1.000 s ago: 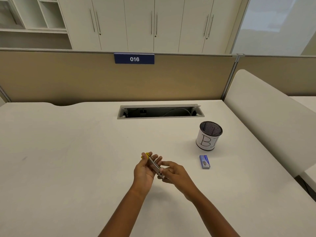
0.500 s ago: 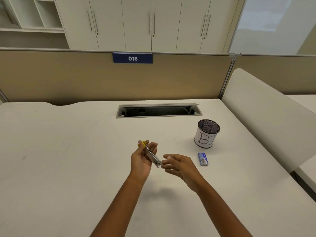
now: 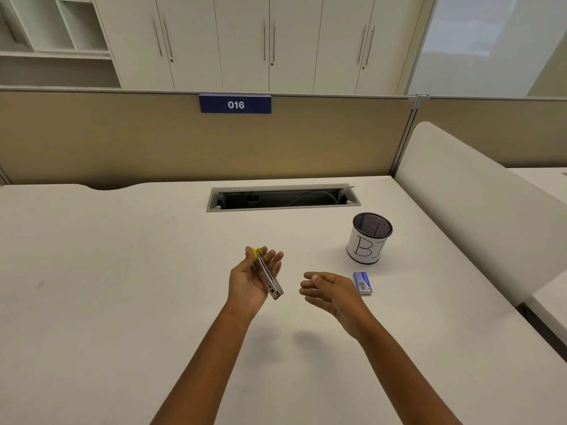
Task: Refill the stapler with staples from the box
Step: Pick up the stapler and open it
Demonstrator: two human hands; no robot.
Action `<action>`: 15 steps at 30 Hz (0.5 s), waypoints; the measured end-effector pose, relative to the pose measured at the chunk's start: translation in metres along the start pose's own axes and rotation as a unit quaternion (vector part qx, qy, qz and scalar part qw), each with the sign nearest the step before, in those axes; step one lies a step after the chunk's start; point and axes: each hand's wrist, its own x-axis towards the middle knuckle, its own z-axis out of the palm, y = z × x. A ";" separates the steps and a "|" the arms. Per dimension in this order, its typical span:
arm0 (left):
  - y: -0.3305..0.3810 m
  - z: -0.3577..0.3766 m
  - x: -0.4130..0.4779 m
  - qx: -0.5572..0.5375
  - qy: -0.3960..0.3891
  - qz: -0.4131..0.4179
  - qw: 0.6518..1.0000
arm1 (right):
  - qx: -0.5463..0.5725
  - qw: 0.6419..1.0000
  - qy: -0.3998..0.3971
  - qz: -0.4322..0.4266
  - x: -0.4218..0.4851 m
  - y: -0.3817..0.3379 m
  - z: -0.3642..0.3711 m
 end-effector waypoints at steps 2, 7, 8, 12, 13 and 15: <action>0.001 0.000 0.003 0.009 0.007 0.021 1.000 | 0.004 1.000 0.002 0.002 0.000 0.000 -0.002; 0.007 -0.003 0.004 -0.060 -0.003 -0.007 0.998 | 0.033 0.999 0.016 -0.002 0.000 -0.007 -0.006; 0.008 -0.003 0.004 -0.085 -0.008 -0.022 0.996 | 0.037 0.999 0.021 -0.003 0.000 -0.009 -0.007; 0.008 -0.008 0.004 -0.120 -0.026 -0.042 0.992 | 0.053 0.998 0.033 -0.004 0.000 -0.015 -0.009; 0.007 -0.008 0.004 -0.117 -0.032 -0.045 0.992 | 0.053 0.998 0.035 -0.005 0.000 -0.016 -0.009; 0.007 -0.006 0.004 -0.101 -0.041 -0.051 0.993 | 0.046 0.998 0.036 -0.008 -0.001 -0.016 -0.008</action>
